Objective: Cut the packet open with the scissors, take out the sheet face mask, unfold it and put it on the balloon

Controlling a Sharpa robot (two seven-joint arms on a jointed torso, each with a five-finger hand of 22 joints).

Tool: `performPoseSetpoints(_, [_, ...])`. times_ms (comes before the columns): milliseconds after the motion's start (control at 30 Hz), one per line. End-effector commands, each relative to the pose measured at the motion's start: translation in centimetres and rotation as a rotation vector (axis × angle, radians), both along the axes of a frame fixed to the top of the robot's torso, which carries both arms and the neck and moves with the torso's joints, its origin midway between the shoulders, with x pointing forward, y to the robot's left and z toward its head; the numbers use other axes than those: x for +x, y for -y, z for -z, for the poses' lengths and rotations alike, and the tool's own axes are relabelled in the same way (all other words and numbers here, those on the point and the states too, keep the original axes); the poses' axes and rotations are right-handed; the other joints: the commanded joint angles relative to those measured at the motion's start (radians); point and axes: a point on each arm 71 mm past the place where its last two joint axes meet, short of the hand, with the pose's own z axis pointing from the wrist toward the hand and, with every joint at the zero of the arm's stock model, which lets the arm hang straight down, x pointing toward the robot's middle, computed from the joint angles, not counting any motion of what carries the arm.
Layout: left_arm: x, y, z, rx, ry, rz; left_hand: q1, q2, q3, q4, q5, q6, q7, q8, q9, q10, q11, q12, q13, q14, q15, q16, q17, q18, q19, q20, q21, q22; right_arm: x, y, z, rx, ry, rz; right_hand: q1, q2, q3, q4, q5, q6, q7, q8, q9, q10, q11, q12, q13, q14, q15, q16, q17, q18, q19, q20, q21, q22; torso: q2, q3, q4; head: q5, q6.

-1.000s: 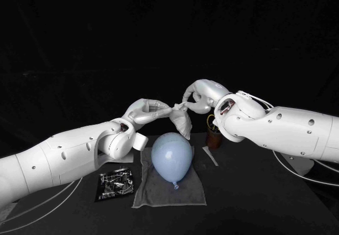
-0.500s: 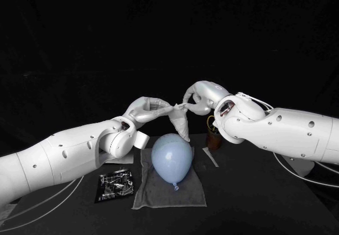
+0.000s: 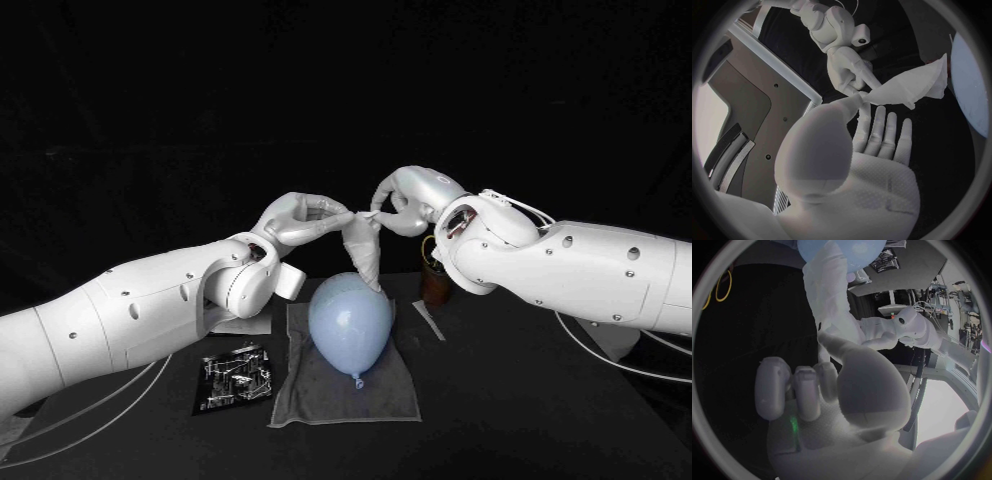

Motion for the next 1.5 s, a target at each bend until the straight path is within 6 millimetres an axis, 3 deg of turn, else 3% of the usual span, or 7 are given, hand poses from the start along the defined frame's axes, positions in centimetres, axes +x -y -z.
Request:
performPoseSetpoints(33, [0.0,0.3,-0.5,0.022,0.017,0.009,0.012,0.001,0.006,0.001,0.004,0.001,0.009,0.005,0.003,-0.007,-0.001,0.005,0.002,-0.011,-0.003,0.008,0.002,-0.012,0.003,0.002,-0.002,0.000,0.1,0.1,-0.1,0.023,0.009,0.007,-0.009,0.006,0.010,0.002,0.003,0.000,0.001,0.005,0.059,0.034,-0.005,-0.015,0.135,0.106,-0.007,0.003,0.263,-0.009,0.034,0.000,-0.017,0.189,0.000,0.0002,0.0001,0.002,-0.002])
performPoseSetpoints(733, [0.7,1.1,-2.1,0.061,0.031,-0.015,0.017,-0.002,0.019,0.000,0.004,-0.006,0.025,0.007,0.029,-0.029,-0.002,0.027,0.011,-0.072,0.001,0.041,0.016,-0.015,-0.044,0.003,-0.006,-0.002,0.3,-0.1,-0.3,0.107,0.043,0.004,-0.019,0.001,0.017,0.005,0.003,-0.011,0.003,0.002,0.059,0.020,-0.003,-0.050,0.112,0.106,-0.006,0.003,0.263,-0.003,0.024,0.000,-0.048,0.180,0.000,-0.0004,-0.0009,0.005,-0.007])
performPoseSetpoints(767, [0.7,1.1,-2.1,0.063,0.031,-0.017,0.017,-0.002,0.019,0.000,0.004,-0.006,0.025,0.007,0.029,-0.029,-0.002,0.027,0.011,-0.072,0.001,0.041,0.016,-0.015,-0.044,0.003,-0.006,-0.002,0.3,0.0,-0.3,0.117,0.046,0.002,-0.031,-0.019,0.005,0.005,0.003,-0.027,0.005,-0.006,0.057,0.004,0.000,-0.087,0.087,0.106,-0.005,0.003,0.263,0.004,0.014,0.000,-0.081,0.170,-0.001,-0.0005,-0.0009,0.005,-0.007])
performPoseSetpoints(833, [0.8,1.0,-2.2,0.070,0.030,-0.029,0.017,-0.002,0.019,0.000,0.004,-0.007,0.026,0.008,0.030,-0.030,-0.002,0.028,0.012,-0.074,0.001,0.043,0.017,-0.015,-0.043,0.003,-0.005,-0.002,0.3,0.1,-0.4,0.148,0.049,-0.009,-0.087,-0.056,-0.039,0.043,0.002,-0.086,0.032,-0.051,0.036,-0.037,0.020,-0.164,0.040,0.099,0.009,-0.007,0.247,0.019,-0.018,0.008,-0.167,0.143,0.000,-0.0003,-0.0007,0.006,-0.007])
performPoseSetpoints(933, [1.0,0.9,-2.2,0.077,0.029,-0.041,0.017,-0.002,0.020,0.000,0.004,-0.007,0.027,0.008,0.030,-0.030,-0.002,0.029,0.012,-0.074,0.001,0.044,0.017,-0.015,-0.043,0.003,-0.005,-0.002,0.1,0.2,-0.5,0.176,0.045,-0.023,-0.103,-0.082,-0.072,0.067,0.003,-0.147,0.067,-0.110,0.008,-0.093,0.052,-0.255,-0.016,0.067,0.036,-0.045,0.191,0.035,-0.060,0.028,-0.275,0.107,0.000,0.0008,-0.0005,0.008,-0.006])
performPoseSetpoints(1100, [1.1,0.8,-2.3,0.086,0.025,-0.060,0.017,-0.002,0.020,-0.001,0.004,-0.007,0.028,0.008,0.032,-0.030,-0.003,0.030,0.013,-0.076,0.001,0.047,0.018,-0.015,-0.042,0.003,-0.005,-0.002,0.0,0.7,-0.5,0.208,0.034,-0.022,-0.087,-0.082,-0.096,0.092,0.003,-0.187,0.091,-0.164,-0.020,-0.158,0.074,-0.345,-0.076,0.031,0.057,-0.084,0.138,0.053,-0.103,0.051,-0.386,0.066,0.000,0.0005,-0.0013,0.008,-0.006])
performPoseSetpoints(1500, [1.3,0.6,-2.2,0.085,0.011,-0.089,0.018,-0.001,0.022,-0.001,0.004,-0.007,0.029,0.008,0.033,-0.031,-0.003,0.032,0.014,-0.078,0.000,0.050,0.019,-0.015,-0.042,0.003,-0.004,-0.001,0.1,2.7,0.0,0.241,-0.049,0.008,-0.046,-0.070,-0.096,0.094,0.006,-0.194,0.100,-0.191,-0.036,-0.179,0.081,-0.357,-0.091,0.024,0.065,-0.089,0.130,0.059,-0.109,0.062,-0.417,0.052,-0.001,-0.0003,-0.0015,0.010,-0.004])
